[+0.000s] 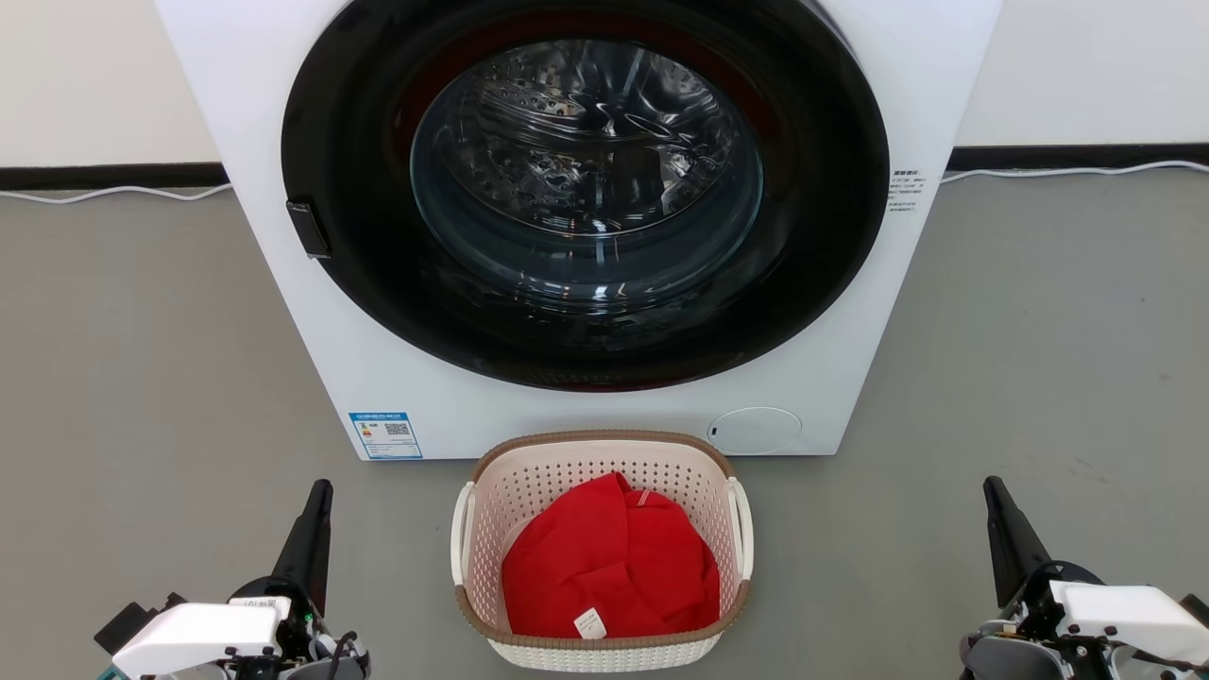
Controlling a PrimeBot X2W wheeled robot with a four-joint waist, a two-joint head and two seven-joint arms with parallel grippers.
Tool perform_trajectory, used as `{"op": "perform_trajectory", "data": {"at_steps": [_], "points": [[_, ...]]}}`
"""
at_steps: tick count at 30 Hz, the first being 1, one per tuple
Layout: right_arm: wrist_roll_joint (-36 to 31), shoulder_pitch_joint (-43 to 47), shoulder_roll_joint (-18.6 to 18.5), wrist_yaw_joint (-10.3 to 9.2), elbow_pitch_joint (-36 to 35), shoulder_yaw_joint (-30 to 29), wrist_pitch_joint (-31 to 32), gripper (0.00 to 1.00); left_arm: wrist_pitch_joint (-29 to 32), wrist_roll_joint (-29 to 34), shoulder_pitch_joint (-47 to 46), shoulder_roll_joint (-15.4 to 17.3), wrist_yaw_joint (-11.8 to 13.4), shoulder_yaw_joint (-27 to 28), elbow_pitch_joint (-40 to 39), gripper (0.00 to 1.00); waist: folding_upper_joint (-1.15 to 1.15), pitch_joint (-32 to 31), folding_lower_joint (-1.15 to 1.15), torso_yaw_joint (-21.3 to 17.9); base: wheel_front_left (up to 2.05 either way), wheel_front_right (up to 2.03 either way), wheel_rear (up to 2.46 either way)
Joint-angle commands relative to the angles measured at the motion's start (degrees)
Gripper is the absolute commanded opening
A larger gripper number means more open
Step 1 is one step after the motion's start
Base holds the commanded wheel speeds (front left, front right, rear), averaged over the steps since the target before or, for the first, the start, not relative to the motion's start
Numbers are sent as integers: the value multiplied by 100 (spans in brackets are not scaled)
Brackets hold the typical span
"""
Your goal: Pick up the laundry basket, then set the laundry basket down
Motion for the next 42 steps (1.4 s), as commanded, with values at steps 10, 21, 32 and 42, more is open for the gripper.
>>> {"op": "perform_trajectory", "data": {"at_steps": [10, 21, 32, 42], "points": [[-17, -332, -21, 1, -166, 107, 58, 0, 34, 10, -298, 64, -42, 164, -128, 0, 0, 0, 0, 0, 0, 0, 0], [-17, -332, -21, 1, -166, 107, 58, 0, 34, 10, -298, 64, -42, 164, -128, 0, 0, 0, 0, 0, 0, 0, 0], [-17, -332, -21, 1, -166, 107, 58, 0, 34, 10, -298, 64, -42, 164, -128, 0, 0, 0, 0, 0, 0, 0, 0], [-17, -332, -21, 1, -166, 107, 58, 0, 34, 10, -298, 64, -42, 164, -128, 0, 0, 0, 0, 0, 0, 0, 0]]}}
